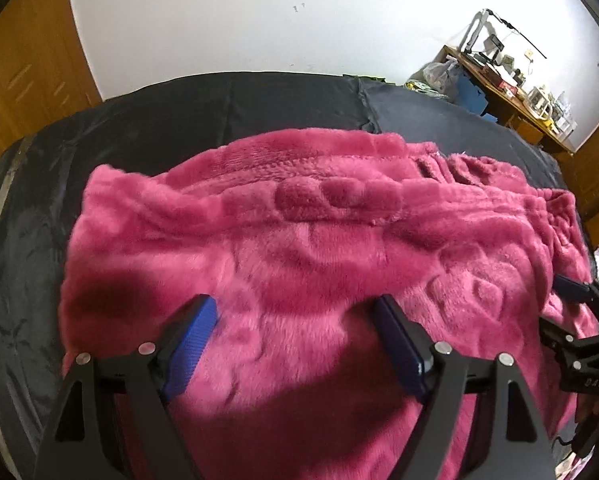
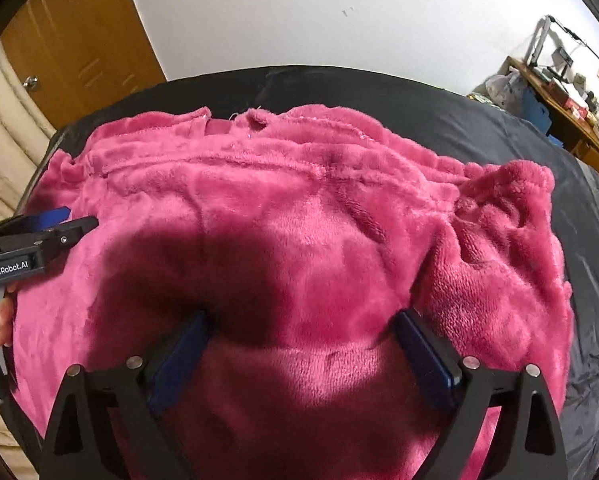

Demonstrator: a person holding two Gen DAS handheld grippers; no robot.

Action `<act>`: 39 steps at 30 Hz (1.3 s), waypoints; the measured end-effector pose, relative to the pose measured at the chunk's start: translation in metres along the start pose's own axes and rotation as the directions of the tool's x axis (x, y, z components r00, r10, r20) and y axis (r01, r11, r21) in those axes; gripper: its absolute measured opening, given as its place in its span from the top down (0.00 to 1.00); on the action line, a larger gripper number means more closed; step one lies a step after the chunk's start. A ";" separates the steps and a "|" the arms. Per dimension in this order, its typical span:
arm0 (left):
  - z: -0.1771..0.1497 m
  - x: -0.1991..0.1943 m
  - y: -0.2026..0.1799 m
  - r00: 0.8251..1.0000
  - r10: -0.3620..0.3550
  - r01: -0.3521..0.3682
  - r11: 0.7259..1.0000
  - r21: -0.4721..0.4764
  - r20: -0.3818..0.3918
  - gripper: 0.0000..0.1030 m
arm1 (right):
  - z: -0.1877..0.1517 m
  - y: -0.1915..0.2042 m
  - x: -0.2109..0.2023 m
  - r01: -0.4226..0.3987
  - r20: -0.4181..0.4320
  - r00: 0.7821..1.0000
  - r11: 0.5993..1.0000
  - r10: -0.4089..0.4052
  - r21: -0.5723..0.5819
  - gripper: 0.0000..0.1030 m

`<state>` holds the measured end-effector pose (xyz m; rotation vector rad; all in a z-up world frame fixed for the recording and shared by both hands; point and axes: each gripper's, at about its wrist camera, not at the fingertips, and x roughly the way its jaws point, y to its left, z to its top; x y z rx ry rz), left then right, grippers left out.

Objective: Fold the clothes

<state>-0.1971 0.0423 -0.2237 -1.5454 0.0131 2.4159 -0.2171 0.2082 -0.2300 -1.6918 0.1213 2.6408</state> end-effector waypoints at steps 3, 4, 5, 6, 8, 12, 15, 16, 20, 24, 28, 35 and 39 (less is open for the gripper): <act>-0.009 -0.020 0.004 1.000 -0.026 0.026 1.000 -0.006 0.005 0.19 | -0.008 -0.008 -0.019 -0.009 0.033 0.999 1.000 0.008 0.027 0.07; -0.011 -0.027 0.005 0.999 -0.034 0.034 0.999 -0.008 0.007 0.19 | -0.014 -0.009 -0.027 -0.015 0.048 0.999 0.999 0.013 0.030 0.07; -0.016 -0.033 0.006 0.999 -0.044 0.043 0.999 0.006 0.012 0.19 | -0.021 -0.010 -0.034 -0.019 0.057 0.998 0.999 0.017 0.032 0.07; -0.022 -0.039 0.005 0.999 -0.052 0.051 0.998 0.025 0.017 0.19 | -0.027 -0.009 -0.040 -0.021 0.064 0.998 0.999 0.019 0.032 0.07; -0.039 -0.045 0.005 0.999 -0.051 0.050 0.996 0.069 0.013 0.19 | -0.041 -0.009 -0.046 -0.025 0.064 0.998 0.999 0.023 0.030 0.07; -0.066 -0.040 -0.001 1.000 -0.013 0.011 0.991 0.135 0.009 0.19 | -0.065 -0.001 -0.041 -0.010 0.027 1.000 1.000 0.009 0.019 0.07; -0.073 -0.033 -0.002 0.999 -0.001 -0.005 0.991 0.136 0.041 0.17 | -0.069 0.007 -0.032 0.029 0.007 1.000 1.000 -0.029 -0.008 0.04; -0.075 -0.030 -0.002 0.999 0.007 -0.014 0.991 0.132 0.049 0.16 | -0.070 0.011 -0.029 0.041 0.006 0.999 0.999 -0.041 -0.019 0.01; -0.074 -0.025 -0.006 0.996 0.042 -0.053 0.987 0.152 0.076 0.13 | -0.073 0.019 -0.021 0.080 0.020 0.997 0.996 -0.079 -0.051 0.01; -0.071 -0.036 -0.004 0.997 0.045 -0.053 0.989 0.138 0.061 0.12 | -0.076 0.017 -0.036 0.070 0.032 0.997 0.997 -0.069 -0.026 0.01; -0.077 -0.060 -0.009 0.995 0.033 -0.045 0.991 0.126 0.095 0.12 | -0.087 0.014 -0.063 0.041 0.066 0.997 0.999 -0.041 0.007 0.01; -0.108 -0.057 -0.036 0.994 0.069 -0.085 0.976 0.202 0.089 0.12 | -0.119 0.014 -0.043 0.045 -0.010 0.999 0.999 -0.045 -0.026 0.01; -0.122 -0.036 -0.046 0.982 0.162 -0.179 0.957 0.227 0.092 0.09 | -0.128 0.010 -0.027 0.032 -0.027 0.999 0.999 -0.033 -0.032 0.01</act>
